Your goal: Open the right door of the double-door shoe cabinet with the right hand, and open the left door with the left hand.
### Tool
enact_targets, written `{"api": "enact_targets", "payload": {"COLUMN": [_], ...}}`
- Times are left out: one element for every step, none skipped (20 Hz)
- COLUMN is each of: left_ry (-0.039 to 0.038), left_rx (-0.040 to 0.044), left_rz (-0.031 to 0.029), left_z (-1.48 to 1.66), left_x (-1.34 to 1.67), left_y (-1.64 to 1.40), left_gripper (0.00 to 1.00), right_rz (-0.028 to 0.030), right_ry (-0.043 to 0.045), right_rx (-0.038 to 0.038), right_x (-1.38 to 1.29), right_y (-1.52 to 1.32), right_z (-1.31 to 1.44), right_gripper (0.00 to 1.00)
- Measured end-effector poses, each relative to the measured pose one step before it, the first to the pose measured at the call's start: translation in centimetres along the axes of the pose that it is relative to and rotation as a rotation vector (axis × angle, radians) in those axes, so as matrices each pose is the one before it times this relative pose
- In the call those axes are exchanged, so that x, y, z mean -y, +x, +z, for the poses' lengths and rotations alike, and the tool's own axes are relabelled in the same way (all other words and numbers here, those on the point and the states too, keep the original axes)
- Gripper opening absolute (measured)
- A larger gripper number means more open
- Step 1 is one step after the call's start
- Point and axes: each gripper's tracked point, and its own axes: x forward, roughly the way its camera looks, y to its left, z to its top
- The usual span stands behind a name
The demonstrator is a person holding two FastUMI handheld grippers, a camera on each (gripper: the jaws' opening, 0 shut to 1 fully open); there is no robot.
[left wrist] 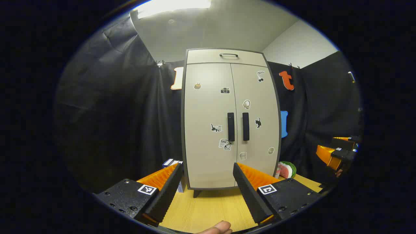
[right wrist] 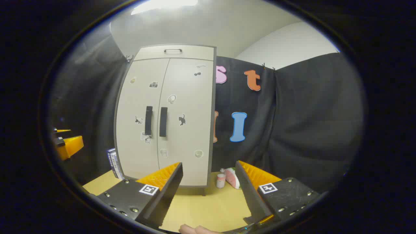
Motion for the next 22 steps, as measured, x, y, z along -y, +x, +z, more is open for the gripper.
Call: {"api": "enact_targets", "payload": {"left_ry": [-0.00224,-0.00240,-0.00046,-0.00108,-0.00202,0.00101,0.00365,-0.00265,-0.00759,-0.00637,-0.00354,0.00034,-0.00002,-0.00413,-0.00291,-0.00078,-0.00042,0.00283,0.00289,0.00099,-0.00365,-0.00819], "left_rx": [0.00034,0.00022,-0.00003,0.00056,-0.00259,-0.00120,0.00126,0.00000,0.00191,-0.00130,-0.00549,-0.00162,-0.00389,-0.00140,0.00222,-0.00177,-0.00017,0.00297,0.00244,-0.00120,-0.00097,-0.00108], "left_rz": [-0.00135,0.00080,0.00423,0.00490,0.00132,0.00276,0.01214,0.00138,-0.00545,-0.00265,0.00144,0.00027,-0.00472,-0.00259,-0.00612,-0.00762,-0.00963,-0.00949,-0.01061,-0.00941,-0.01056,-0.00435], "left_z": [0.124,0.209,0.078,0.159,0.075,0.074,0.074,0.009,-0.005,-0.054,-0.306,-0.103,-0.146,-0.072,-0.095,-0.116,-0.212,-0.019,-0.093,-0.241,-0.165,-0.176], "left_x": [-0.149,-0.126,-0.216,-0.212,-0.130,-0.085,-0.432,-0.126,0.189,-0.011,-0.202,-0.115,0.049,0.043,0.117,0.213,0.298,0.252,0.270,0.254,0.267,0.093], "left_y": [0.162,0.262,0.384,0.483,0.318,0.561,0.499,0.485,0.497,0.603,0.515,0.662,0.683,0.553,0.574,0.502,0.421,0.288,0.303,0.189,0.093,0.065], "left_gripper": [0.98,0.98,0.98,0.98,0.98,0.98,0.98,0.98,0.98,0.98,0.96,0.98,0.98,0.98,0.98,0.98,0.98,0.98,0.98,0.96,0.98,0.96], "right_rz": [0.00326,0.00235,0.00300,0.00209,0.00512,0.00462,0.00324,0.00399,0.00023,-0.00264,-0.00315,-0.00102,0.00487,0.00384,0.00248,0.00223,0.00014,-0.00180,-0.00255,-0.00343,-0.00188,0.00123], "right_ry": [0.00149,-0.00158,-0.00254,0.00078,0.00189,0.00497,0.00729,0.00533,0.00402,-0.00148,-0.00583,-0.00384,-0.00607,-0.00756,-0.00485,-0.00121,0.00154,0.00183,-0.00047,-0.00157,0.00036,0.00212], "right_rx": [0.00197,0.00151,-0.00039,0.00092,0.00111,0.00078,-0.00172,-0.00249,-0.00160,0.00046,-0.00183,-0.00357,-0.00621,-0.00833,-0.00600,-0.00274,-0.00140,0.00099,0.00059,-0.00072,-0.00274,-0.00344], "right_x": [-0.043,-0.075,-0.098,-0.044,-0.104,-0.095,-0.095,-0.200,-0.081,-0.057,-0.007,-0.166,-0.347,-0.206,-0.229,-0.154,-0.092,-0.098,-0.092,-0.171,-0.209,-0.344], "right_y": [0.113,0.162,0.359,0.284,0.352,0.390,0.516,0.501,0.556,0.512,0.456,0.429,0.442,0.378,0.344,0.392,0.390,0.314,0.502,0.518,0.641,0.617], "right_z": [0.221,0.228,0.098,0.272,0.386,0.429,0.333,0.287,0.196,0.177,-0.042,-0.151,-0.302,-0.363,-0.300,-0.221,-0.166,-0.079,-0.133,-0.051,-0.150,-0.078], "right_gripper": [0.96,0.96,0.96,0.96,0.96,0.96,0.96,0.96,0.96,0.96,0.96,0.96,0.96,0.96,0.96,0.96,0.96,0.96,0.96,0.96,0.96,0.96]}}
